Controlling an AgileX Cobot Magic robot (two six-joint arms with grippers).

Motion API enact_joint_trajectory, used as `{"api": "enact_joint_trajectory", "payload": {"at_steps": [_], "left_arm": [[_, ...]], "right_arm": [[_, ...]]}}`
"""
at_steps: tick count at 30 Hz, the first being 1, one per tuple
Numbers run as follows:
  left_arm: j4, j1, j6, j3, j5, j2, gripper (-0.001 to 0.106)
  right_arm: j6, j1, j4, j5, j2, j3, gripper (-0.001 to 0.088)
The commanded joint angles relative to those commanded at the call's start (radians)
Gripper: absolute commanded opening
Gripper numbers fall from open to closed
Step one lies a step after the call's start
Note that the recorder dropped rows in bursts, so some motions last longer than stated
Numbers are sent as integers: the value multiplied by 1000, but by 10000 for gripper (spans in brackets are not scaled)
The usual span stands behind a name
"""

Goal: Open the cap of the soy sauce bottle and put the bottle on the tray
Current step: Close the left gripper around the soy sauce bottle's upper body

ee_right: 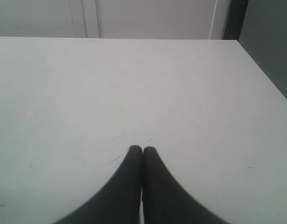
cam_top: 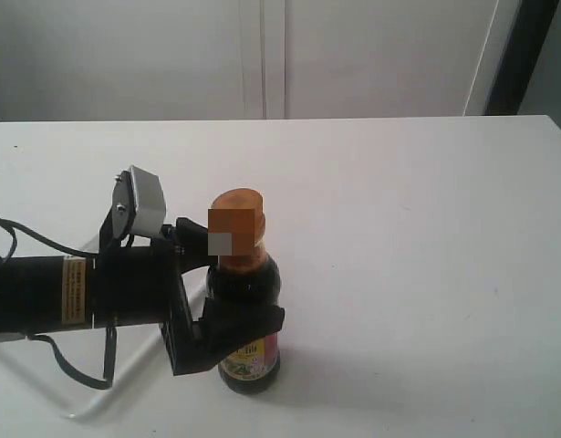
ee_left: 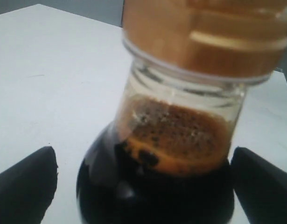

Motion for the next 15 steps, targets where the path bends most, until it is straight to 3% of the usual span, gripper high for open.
{"api": "enact_joint_trajectory", "payload": {"at_steps": [4,6,11,15], "left_arm": [[-5,0,18,0,0,36,1047],[-7,0,27,0,0,45,974],[-8,0,50,0,0,48,569],[18,0,57,0,0,48,121]], "right_arm": [[0,0,0,0,0,0,0],[0,0,0,0,0,0,0],[0,0,0,0,0,0,0],[0,0,0,0,0,0,0]]}}
